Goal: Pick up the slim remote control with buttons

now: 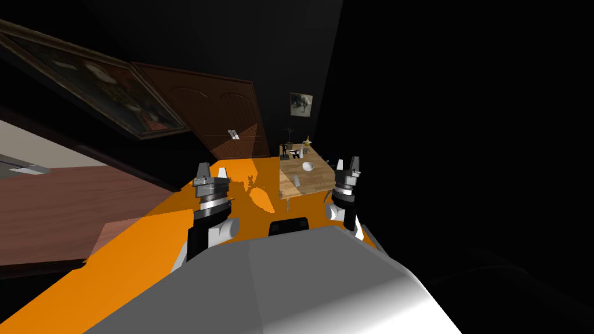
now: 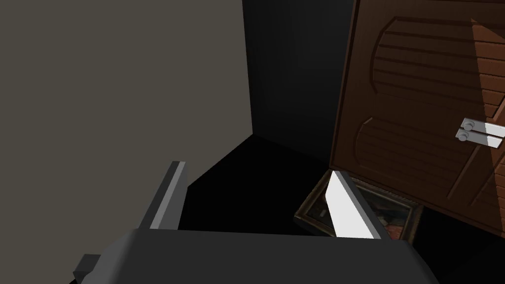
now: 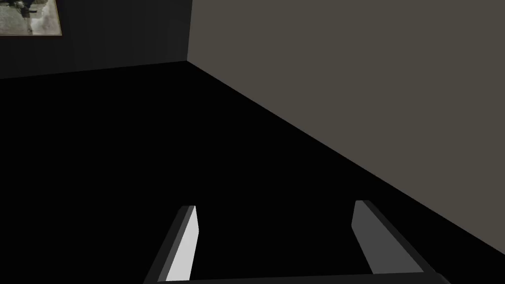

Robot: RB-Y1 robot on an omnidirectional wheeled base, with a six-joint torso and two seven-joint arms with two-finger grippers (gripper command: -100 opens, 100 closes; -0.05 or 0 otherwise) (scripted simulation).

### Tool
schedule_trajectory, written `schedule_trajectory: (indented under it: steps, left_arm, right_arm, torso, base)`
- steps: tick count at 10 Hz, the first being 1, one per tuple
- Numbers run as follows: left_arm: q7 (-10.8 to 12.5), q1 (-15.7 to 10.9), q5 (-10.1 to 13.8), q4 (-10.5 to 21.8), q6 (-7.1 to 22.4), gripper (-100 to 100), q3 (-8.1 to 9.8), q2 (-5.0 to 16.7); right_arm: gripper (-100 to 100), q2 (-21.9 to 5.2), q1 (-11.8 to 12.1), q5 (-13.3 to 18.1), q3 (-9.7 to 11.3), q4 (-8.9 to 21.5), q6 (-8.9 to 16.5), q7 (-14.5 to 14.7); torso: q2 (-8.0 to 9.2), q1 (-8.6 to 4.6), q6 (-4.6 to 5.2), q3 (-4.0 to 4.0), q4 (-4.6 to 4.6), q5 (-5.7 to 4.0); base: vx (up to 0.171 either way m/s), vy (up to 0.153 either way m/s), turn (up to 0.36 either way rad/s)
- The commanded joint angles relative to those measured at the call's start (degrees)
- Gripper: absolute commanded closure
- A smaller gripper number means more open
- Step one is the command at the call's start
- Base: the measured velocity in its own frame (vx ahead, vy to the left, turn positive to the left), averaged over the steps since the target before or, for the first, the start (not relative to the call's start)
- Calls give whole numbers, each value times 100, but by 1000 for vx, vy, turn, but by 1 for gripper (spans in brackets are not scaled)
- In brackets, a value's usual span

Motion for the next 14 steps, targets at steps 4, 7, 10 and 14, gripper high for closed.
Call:
schedule_trajectory:
  steps: [4,7,10,14]
  left_arm:
    - [0,0,0,0,0,0,-1,-1]
    - [0,0,0,0,0,0,-1,-1]
    - [0,0,0,0,0,0,-1,-1]
    - [0,1,0,0,0,0,-1,-2]
  right_arm:
    - [-100,-753,-236,329,82,325,22,-53]
    - [-100,-1208,-425,597,151,606,36,-95]
    - [-100,-1655,-651,925,243,963,50,-147]
    - [-100,-2212,-898,1303,361,1393,59,-206]
  torso:
    - [-8,36,0,-5,-2,8]
    - [-4,42,0,-3,-1,10]
    - [-9,50,0,-5,-2,11]
    - [-18,74,1,-11,-4,16]
  base:
    - [17,89,-91]
    - [6,128,-95]
    - [11,144,-106]
    - [23,166,-121]
